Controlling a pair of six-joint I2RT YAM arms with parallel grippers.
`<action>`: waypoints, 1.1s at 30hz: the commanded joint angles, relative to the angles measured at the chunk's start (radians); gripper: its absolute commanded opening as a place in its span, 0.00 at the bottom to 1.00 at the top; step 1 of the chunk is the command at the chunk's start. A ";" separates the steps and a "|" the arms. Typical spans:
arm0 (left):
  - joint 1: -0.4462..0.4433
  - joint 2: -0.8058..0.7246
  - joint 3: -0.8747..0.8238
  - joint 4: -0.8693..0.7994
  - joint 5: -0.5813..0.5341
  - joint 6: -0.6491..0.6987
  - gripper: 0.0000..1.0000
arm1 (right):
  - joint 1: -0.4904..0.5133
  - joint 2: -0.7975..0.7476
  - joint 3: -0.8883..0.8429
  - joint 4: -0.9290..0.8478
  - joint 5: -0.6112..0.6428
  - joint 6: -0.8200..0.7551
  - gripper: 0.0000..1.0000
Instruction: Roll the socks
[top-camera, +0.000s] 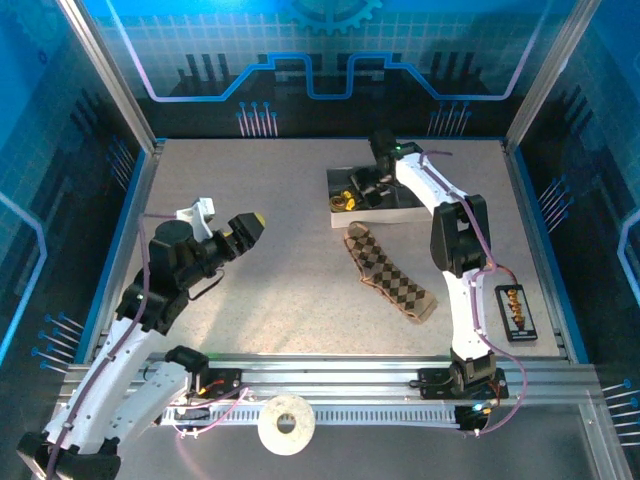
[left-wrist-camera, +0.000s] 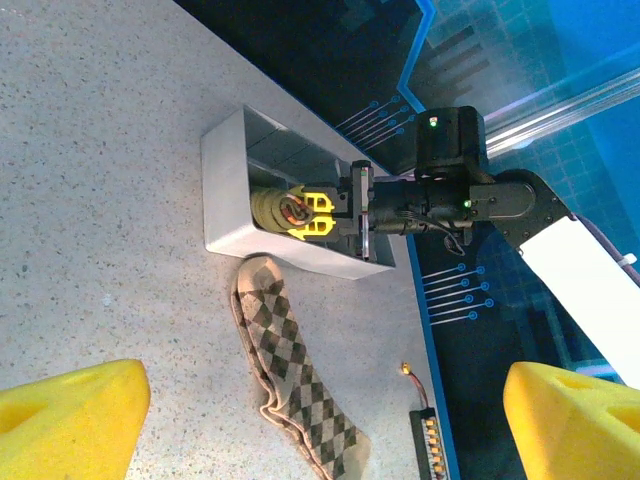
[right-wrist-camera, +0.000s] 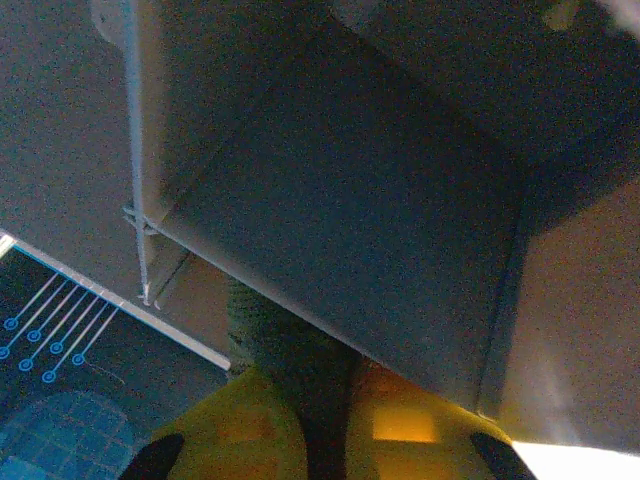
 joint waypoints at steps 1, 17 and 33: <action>-0.006 -0.001 0.024 0.009 0.018 0.025 0.93 | -0.013 0.025 0.019 -0.052 0.032 0.023 0.14; -0.005 0.010 0.027 0.005 0.010 0.015 0.92 | -0.013 -0.061 0.012 -0.003 0.047 0.083 0.62; -0.005 0.027 0.034 -0.061 0.022 0.010 0.91 | 0.025 -0.578 -0.510 0.231 0.444 -0.315 0.35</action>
